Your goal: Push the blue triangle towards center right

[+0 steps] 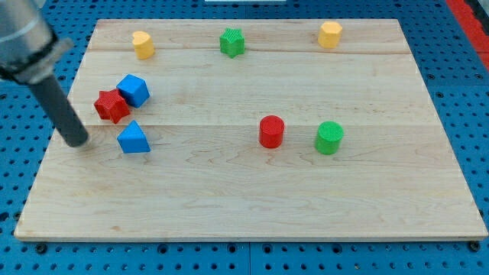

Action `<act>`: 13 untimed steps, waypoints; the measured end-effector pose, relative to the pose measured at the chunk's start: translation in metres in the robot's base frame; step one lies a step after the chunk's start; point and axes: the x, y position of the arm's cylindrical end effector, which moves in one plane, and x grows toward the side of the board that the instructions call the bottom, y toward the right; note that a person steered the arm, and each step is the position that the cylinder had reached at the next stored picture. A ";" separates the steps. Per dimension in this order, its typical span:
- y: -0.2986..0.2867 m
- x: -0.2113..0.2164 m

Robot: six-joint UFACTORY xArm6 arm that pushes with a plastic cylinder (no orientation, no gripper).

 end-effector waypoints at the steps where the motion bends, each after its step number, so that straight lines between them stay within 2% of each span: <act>1: 0.036 0.002; 3: 0.090 -0.023; 4: 0.125 -0.016; 6: 0.238 -0.043; 8: 0.306 -0.058; 10: 0.292 -0.083; 11: 0.344 -0.086; 12: 0.369 -0.086; 13: 0.368 -0.086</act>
